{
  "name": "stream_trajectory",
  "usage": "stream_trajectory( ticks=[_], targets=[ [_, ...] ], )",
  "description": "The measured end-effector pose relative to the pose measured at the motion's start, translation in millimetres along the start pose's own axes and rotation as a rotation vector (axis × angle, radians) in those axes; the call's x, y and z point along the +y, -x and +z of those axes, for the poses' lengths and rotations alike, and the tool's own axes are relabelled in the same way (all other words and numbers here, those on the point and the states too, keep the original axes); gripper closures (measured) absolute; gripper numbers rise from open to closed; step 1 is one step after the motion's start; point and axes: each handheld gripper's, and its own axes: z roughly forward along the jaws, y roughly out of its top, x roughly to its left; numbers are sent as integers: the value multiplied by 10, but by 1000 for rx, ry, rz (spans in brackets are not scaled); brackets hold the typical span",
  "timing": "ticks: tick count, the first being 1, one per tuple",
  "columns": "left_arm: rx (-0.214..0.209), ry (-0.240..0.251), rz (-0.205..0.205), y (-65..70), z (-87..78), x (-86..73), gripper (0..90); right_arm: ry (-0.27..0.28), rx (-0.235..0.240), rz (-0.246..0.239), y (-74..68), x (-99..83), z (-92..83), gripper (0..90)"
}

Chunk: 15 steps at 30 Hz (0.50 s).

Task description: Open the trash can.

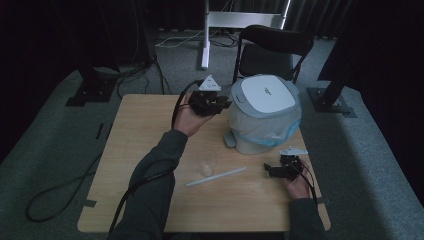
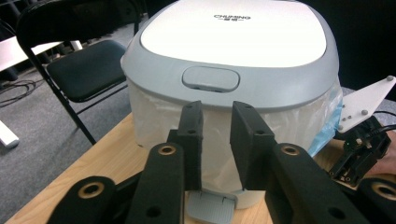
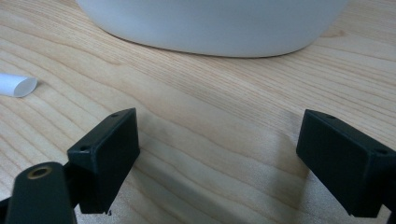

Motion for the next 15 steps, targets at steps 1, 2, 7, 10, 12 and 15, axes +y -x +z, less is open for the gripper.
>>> stream_trajectory(
  ticks=[1,2,7,10,12,15],
  targets=[
    [1,-3,4,5,10,10,758,0,0,0,0,0,0,121],
    [2,-1,4,12,21,20,769,0,0,0,0,0,0,121],
    [-2,-6,12,37,72,63,811,0,0,0,0,0,0,121],
    [12,-15,19,38,97,90,866,0,0,0,0,0,0,121],
    [20,-11,15,42,110,100,896,0,0,0,0,0,0,121],
    [23,-15,18,37,117,113,898,0,0,0,0,0,0,121]
  ],
)
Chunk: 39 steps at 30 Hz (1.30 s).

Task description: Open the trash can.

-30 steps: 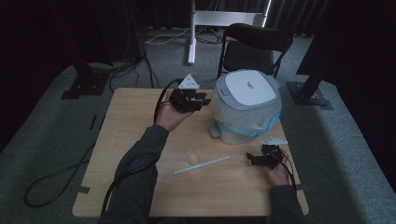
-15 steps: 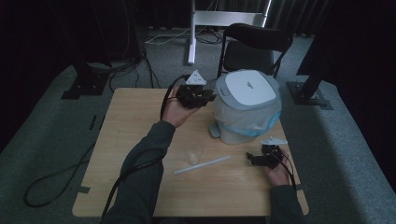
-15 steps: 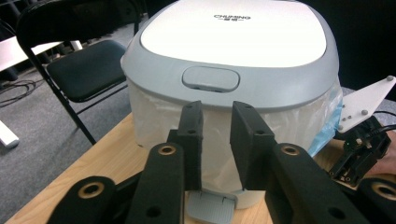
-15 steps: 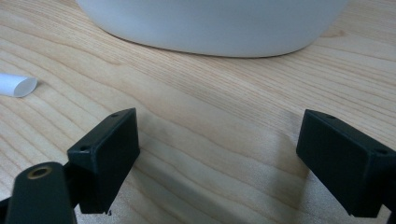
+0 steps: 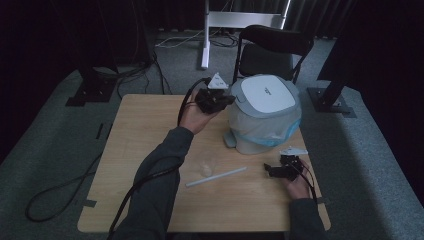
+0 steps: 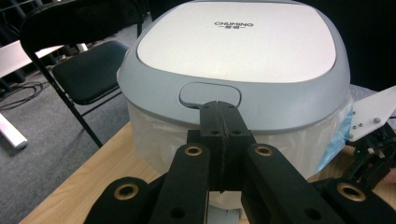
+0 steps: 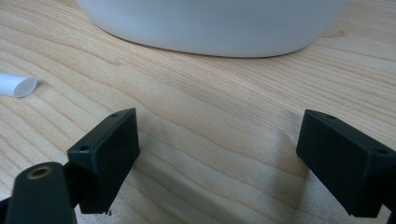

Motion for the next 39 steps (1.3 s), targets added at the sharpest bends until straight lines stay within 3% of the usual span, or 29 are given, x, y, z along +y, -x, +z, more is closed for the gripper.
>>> stream_trajectory(
  ticks=[22,39],
  targets=[
    [-1,25,-39,-13,240,137,897,0,0,0,0,0,0,121],
    [-7,28,-61,-7,311,153,897,0,0,0,0,0,0,121]
  ],
)
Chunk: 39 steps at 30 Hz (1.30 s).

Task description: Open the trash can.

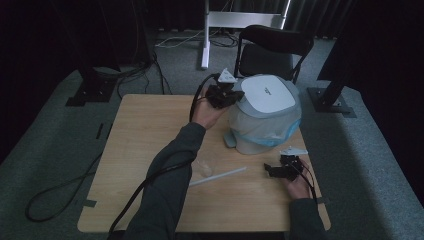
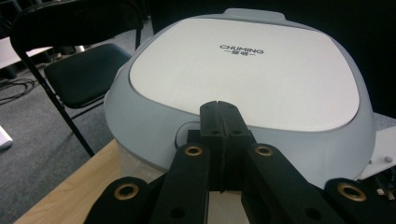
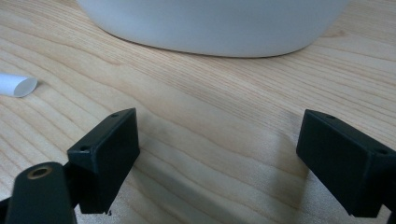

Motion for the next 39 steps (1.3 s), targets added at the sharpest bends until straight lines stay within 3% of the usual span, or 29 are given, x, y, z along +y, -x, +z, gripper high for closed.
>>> stream_trajectory(
  ticks=[14,25,36,39],
  targets=[
    [5,-14,1,15,20,25,899,0,0,0,0,0,0,121],
    [3,-4,-16,17,20,-6,900,0,0,-1,0,0,0,121],
    [12,6,-6,34,18,-3,898,0,1,-1,-1,0,0,121],
    [22,19,-19,12,18,-16,817,0,1,-1,-1,0,0,121]
  ],
)
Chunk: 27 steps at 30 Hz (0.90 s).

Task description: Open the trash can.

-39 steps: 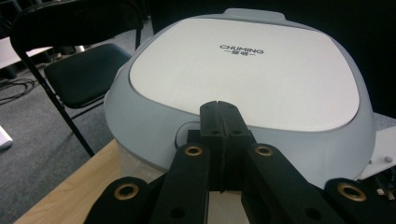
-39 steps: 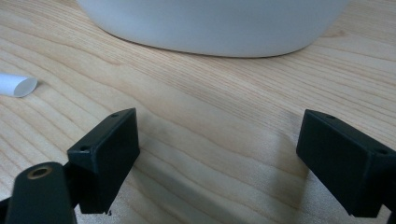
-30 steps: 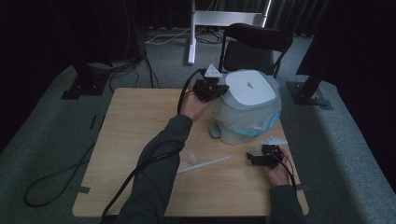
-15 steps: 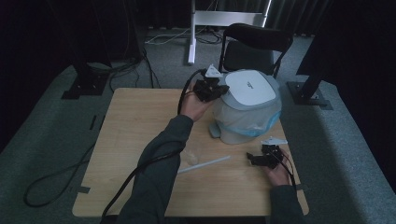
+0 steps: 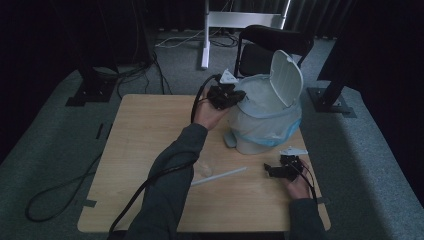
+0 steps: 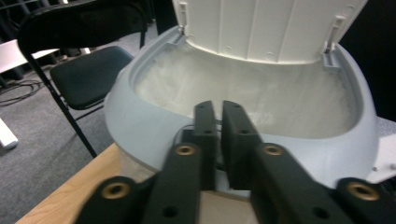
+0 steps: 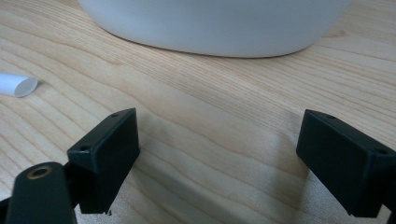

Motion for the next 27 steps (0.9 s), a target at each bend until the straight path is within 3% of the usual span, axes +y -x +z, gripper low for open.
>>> stream_trajectory(
  ticks=[9,27],
  targets=[
    [22,8,-17,-49,-62,-53,735,0,1,-1,1,0,0,121],
    [52,15,-34,-155,-368,-154,686,0,1,-1,1,0,0,121]
  ],
)
